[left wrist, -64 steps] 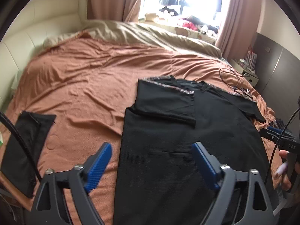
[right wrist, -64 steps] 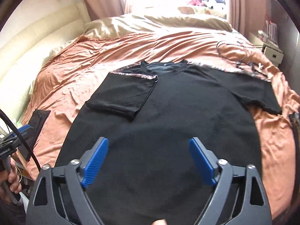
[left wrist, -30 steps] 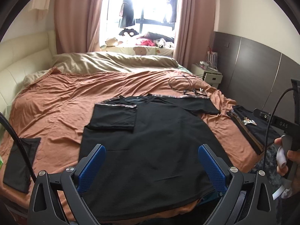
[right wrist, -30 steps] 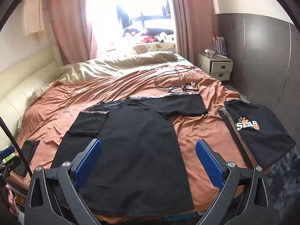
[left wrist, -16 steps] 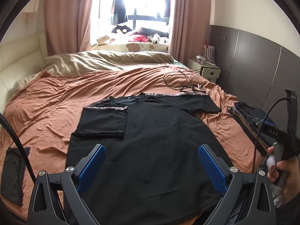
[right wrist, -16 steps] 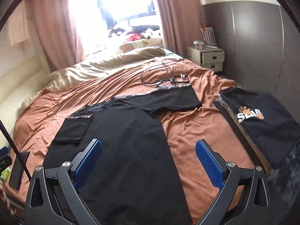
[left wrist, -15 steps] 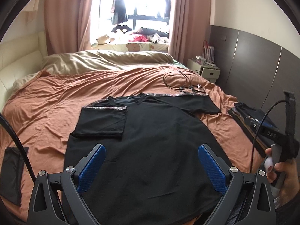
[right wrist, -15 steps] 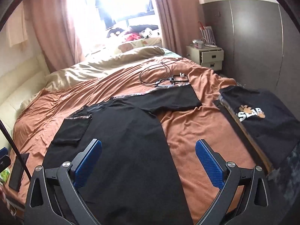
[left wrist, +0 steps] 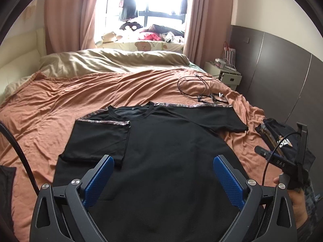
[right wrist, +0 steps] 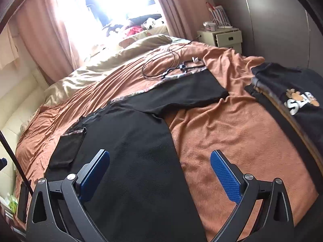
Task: Fold small clothes
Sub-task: 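Grasp the other sleeve with the right gripper while the left gripper grasps the shirt side edge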
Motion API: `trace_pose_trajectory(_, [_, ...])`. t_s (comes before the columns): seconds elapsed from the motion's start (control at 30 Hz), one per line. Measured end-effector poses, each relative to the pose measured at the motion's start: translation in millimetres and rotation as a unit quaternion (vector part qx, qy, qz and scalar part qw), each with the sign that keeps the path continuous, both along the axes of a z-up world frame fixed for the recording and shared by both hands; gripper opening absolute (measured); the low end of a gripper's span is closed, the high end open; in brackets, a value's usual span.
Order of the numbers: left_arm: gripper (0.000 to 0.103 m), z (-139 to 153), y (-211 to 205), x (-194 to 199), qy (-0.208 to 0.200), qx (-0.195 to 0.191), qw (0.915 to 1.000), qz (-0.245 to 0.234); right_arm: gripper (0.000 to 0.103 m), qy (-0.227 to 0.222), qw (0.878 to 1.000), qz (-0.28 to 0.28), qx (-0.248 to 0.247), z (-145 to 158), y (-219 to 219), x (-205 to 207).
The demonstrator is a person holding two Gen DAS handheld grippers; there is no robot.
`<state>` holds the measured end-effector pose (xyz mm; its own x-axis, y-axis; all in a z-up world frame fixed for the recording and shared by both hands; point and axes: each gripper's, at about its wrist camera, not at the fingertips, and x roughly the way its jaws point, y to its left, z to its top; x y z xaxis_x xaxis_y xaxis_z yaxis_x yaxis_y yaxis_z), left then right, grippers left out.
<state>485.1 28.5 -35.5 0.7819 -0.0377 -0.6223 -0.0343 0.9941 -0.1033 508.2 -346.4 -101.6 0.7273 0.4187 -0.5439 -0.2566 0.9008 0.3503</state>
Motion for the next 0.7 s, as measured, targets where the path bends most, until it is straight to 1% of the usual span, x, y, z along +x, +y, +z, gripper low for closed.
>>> trace_pose_trajectory(0.1, [0.097, -11, -2, 24, 0.011, -0.005, 0.9999, -0.006, 0.1, 0.012, 1.0, -0.01, 0.016, -11, -3, 24])
trace_pose_trajectory(0.13, [0.094, -16, -3, 33, 0.016, -0.003, 0.9998, -0.008, 0.1, 0.021, 0.999, -0.014, 0.025, -16, -5, 33])
trace_pose_trajectory(0.2, [0.093, -25, -7, 50, 0.027, 0.001, 0.9995, -0.013, 0.1, 0.041, 0.998, -0.017, 0.043, -25, -10, 51])
trace_pose_trajectory(0.23, [0.09, -28, -10, 57, 0.03, 0.001, 0.9994, -0.015, 0.1, 0.049, 0.997, -0.019, 0.051, -27, -11, 57])
trace_pose_trajectory(0.27, [0.083, -34, -13, 67, 0.036, 0.001, 0.9992, -0.019, 0.099, 0.053, 0.997, -0.019, 0.061, -28, -14, 65])
trace_pose_trajectory(0.4, [0.072, -52, -26, 102, 0.061, -0.001, 0.9974, -0.039, 0.098, 0.068, 0.993, -0.034, 0.092, -33, -28, 96])
trace_pose_trajectory(0.47, [0.065, -59, -33, 116, 0.068, 0.0, 0.9967, -0.044, 0.088, 0.082, 0.99, -0.039, 0.109, -36, -35, 113])
trace_pose_trajectory(0.53, [0.06, -66, -39, 132, 0.074, -0.004, 0.996, -0.05, 0.084, 0.095, 0.987, -0.047, 0.121, -41, -42, 128])
trace_pose_trajectory(0.63, [0.059, -76, -49, 152, 0.081, -0.002, 0.995, -0.058, 0.083, 0.109, 0.982, -0.058, 0.143, -47, -48, 147])
trace_pose_trajectory(0.7, [0.056, -83, -55, 167, 0.09, 0.007, 0.9942, -0.058, 0.081, 0.118, 0.978, -0.064, 0.158, -53, -51, 157])
